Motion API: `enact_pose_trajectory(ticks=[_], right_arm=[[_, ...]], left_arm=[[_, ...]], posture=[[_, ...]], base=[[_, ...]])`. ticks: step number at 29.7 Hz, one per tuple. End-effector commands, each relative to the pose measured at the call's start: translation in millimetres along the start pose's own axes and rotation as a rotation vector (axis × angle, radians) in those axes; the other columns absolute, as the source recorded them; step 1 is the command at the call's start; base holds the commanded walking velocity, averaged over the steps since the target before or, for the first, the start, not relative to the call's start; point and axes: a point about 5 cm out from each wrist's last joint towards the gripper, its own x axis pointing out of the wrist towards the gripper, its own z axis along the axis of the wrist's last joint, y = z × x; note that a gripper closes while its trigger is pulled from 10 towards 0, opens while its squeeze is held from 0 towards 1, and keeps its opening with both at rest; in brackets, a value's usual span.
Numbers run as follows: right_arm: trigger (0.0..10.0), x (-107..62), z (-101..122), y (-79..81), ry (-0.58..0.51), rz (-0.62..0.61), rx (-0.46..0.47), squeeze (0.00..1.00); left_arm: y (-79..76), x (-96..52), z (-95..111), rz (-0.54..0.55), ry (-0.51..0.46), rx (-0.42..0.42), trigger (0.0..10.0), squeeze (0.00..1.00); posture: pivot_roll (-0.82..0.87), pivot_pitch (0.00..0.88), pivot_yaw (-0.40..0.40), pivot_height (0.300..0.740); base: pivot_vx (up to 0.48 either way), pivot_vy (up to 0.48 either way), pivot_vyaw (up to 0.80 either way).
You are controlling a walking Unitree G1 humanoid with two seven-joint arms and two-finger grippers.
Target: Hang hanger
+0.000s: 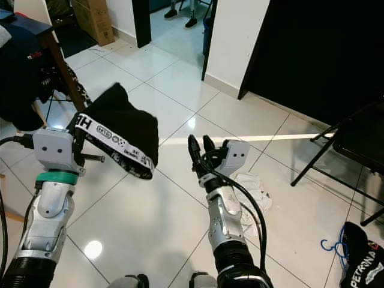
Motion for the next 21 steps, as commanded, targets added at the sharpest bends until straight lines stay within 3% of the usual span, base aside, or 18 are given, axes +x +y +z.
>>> enact_pose_trajectory(ticks=[1,21], right_arm=[[10.0,-0.9,2.0,-1.1,-0.008,-0.008,-0.013,0.0],[10.0,4.1,-1.4,-1.7,0.044,-0.01,-0.017,0.0]], left_arm=[[-1.4,-1.4,-3.6,-0.006,0.022,0.003,10.0,0.0],[-5.8,-0.6,-9.2,-0.041,0.07,-0.003,10.0,0.0]], posture=[[0.03,0.075,0.007,0.74],[0.05,0.062,-0.011,0.74]], base=[[0.0,0.0,0.0],[0.0,0.0,0.0]])
